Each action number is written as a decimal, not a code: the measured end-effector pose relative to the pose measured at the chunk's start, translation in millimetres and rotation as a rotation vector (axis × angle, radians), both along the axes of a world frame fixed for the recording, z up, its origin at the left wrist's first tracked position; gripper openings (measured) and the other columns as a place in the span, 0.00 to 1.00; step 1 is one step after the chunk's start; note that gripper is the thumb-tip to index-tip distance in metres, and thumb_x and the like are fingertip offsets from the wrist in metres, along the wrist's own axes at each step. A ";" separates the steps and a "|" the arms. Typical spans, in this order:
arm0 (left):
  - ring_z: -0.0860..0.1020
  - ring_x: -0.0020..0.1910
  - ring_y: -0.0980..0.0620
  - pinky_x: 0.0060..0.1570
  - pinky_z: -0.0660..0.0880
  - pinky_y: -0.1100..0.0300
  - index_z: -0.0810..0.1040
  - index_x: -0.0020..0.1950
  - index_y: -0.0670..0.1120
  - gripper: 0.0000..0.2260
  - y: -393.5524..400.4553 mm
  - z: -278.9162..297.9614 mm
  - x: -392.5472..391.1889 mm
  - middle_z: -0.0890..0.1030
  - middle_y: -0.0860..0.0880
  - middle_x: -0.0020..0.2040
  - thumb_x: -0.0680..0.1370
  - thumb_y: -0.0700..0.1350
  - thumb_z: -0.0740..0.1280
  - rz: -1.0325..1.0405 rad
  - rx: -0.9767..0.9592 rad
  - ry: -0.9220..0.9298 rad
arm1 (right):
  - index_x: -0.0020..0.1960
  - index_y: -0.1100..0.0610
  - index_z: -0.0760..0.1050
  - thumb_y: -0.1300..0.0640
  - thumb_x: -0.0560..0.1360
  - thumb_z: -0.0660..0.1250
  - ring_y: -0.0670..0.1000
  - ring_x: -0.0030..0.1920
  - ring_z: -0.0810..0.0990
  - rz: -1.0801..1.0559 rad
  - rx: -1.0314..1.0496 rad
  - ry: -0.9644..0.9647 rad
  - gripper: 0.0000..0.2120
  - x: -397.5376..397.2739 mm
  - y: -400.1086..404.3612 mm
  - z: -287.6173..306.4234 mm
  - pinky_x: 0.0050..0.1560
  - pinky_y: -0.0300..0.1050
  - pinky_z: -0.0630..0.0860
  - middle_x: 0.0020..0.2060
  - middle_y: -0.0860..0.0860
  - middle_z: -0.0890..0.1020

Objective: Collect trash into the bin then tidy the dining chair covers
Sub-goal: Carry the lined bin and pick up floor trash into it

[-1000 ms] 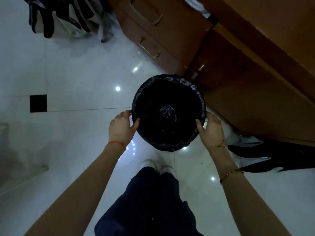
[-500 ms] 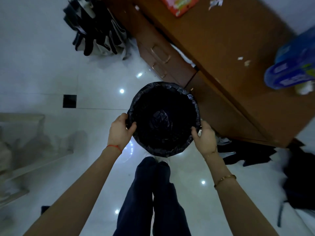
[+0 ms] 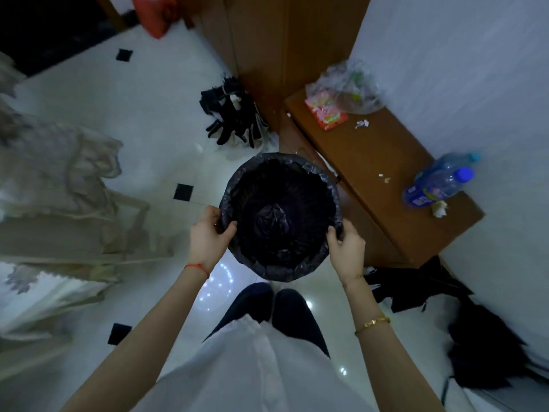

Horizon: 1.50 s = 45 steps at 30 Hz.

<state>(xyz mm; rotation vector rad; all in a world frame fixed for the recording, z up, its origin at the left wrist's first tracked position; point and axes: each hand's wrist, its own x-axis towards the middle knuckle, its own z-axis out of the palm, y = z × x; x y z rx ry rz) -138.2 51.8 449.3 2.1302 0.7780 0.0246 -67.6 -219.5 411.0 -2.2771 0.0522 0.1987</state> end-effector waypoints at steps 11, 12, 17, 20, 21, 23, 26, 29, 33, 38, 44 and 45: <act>0.79 0.38 0.58 0.40 0.71 0.70 0.75 0.52 0.42 0.10 -51.0 56.7 -109.3 0.83 0.52 0.42 0.73 0.40 0.72 0.425 0.013 -0.086 | 0.46 0.61 0.73 0.61 0.78 0.64 0.40 0.27 0.67 0.312 -0.025 -0.100 0.04 -36.8 -6.6 60.5 0.27 0.34 0.63 0.28 0.42 0.69; 0.79 0.40 0.57 0.41 0.71 0.70 0.76 0.53 0.43 0.11 -61.6 58.4 -121.0 0.83 0.52 0.43 0.73 0.39 0.72 0.477 0.007 -0.099 | 0.46 0.61 0.74 0.61 0.77 0.64 0.43 0.28 0.70 0.356 -0.005 -0.100 0.03 -39.4 -11.5 62.4 0.28 0.34 0.64 0.29 0.44 0.72; 0.81 0.41 0.53 0.44 0.76 0.59 0.79 0.56 0.48 0.13 -114.7 64.4 -181.0 0.83 0.52 0.40 0.72 0.39 0.70 0.695 -0.059 -0.081 | 0.42 0.60 0.73 0.64 0.76 0.65 0.47 0.31 0.73 0.564 0.055 -0.106 0.04 -55.2 -26.3 71.5 0.31 0.34 0.62 0.31 0.47 0.75; 0.83 0.41 0.43 0.45 0.80 0.46 0.79 0.44 0.57 0.09 -139.4 63.4 -227.1 0.84 0.44 0.37 0.69 0.44 0.67 0.812 -0.158 -0.104 | 0.40 0.59 0.71 0.65 0.76 0.65 0.41 0.31 0.71 0.714 0.059 -0.086 0.06 -72.4 -23.7 77.9 0.30 0.33 0.63 0.29 0.42 0.72; 0.82 0.42 0.42 0.45 0.80 0.45 0.79 0.43 0.57 0.08 -146.8 63.1 -243.3 0.83 0.42 0.37 0.67 0.46 0.66 0.872 -0.159 -0.109 | 0.40 0.58 0.71 0.65 0.76 0.64 0.41 0.31 0.71 0.769 0.058 -0.081 0.06 -80.0 -20.3 79.1 0.30 0.32 0.62 0.29 0.42 0.72; 0.82 0.39 0.42 0.44 0.79 0.47 0.80 0.44 0.52 0.08 -160.1 62.5 -273.0 0.83 0.40 0.37 0.67 0.44 0.66 0.983 -0.128 -0.102 | 0.41 0.58 0.72 0.63 0.76 0.64 0.41 0.31 0.72 0.874 0.053 -0.055 0.05 -97.5 -11.4 78.6 0.30 0.31 0.63 0.30 0.43 0.72; 0.77 0.33 0.48 0.42 0.78 0.50 0.81 0.43 0.46 0.06 -175.3 69.4 -314.9 0.82 0.39 0.37 0.67 0.41 0.67 1.151 -0.089 -0.127 | 0.43 0.57 0.72 0.62 0.77 0.64 0.42 0.31 0.72 1.006 0.067 -0.007 0.05 -130.8 7.4 79.7 0.30 0.35 0.64 0.30 0.42 0.73; 0.81 0.37 0.47 0.43 0.79 0.49 0.81 0.41 0.47 0.06 -184.7 74.7 -358.0 0.83 0.46 0.33 0.67 0.41 0.67 1.295 -0.075 -0.135 | 0.44 0.57 0.73 0.62 0.77 0.64 0.40 0.33 0.73 1.139 0.071 0.019 0.03 -168.2 29.0 84.0 0.32 0.26 0.67 0.31 0.42 0.73; 0.80 0.36 0.46 0.38 0.77 0.50 0.80 0.38 0.47 0.03 -184.2 76.4 -414.6 0.81 0.47 0.31 0.67 0.42 0.66 1.458 -0.038 -0.139 | 0.47 0.56 0.75 0.61 0.77 0.65 0.40 0.35 0.75 1.277 0.071 0.076 0.01 -219.6 65.7 81.9 0.33 0.27 0.69 0.33 0.43 0.77; 0.74 0.28 0.64 0.31 0.68 0.73 0.80 0.39 0.45 0.05 -168.9 78.3 -491.2 0.79 0.54 0.28 0.70 0.36 0.67 1.662 -0.019 -0.127 | 0.50 0.56 0.76 0.58 0.77 0.65 0.42 0.38 0.77 1.460 0.036 0.104 0.03 -298.0 124.9 72.1 0.35 0.26 0.69 0.37 0.45 0.79; 0.74 0.28 0.61 0.32 0.68 0.75 0.80 0.40 0.44 0.05 -137.3 75.9 -585.8 0.79 0.56 0.29 0.71 0.36 0.67 1.796 0.019 -0.123 | 0.54 0.57 0.76 0.58 0.77 0.65 0.48 0.43 0.81 1.591 0.043 0.157 0.06 -399.0 194.0 61.5 0.41 0.30 0.75 0.42 0.49 0.82; 0.74 0.29 0.60 0.32 0.68 0.75 0.80 0.40 0.45 0.05 -131.0 76.1 -597.4 0.79 0.56 0.29 0.71 0.36 0.68 1.816 0.024 -0.126 | 0.55 0.57 0.76 0.58 0.77 0.65 0.48 0.44 0.81 1.612 0.034 0.163 0.07 -411.9 205.3 58.8 0.43 0.33 0.77 0.44 0.49 0.82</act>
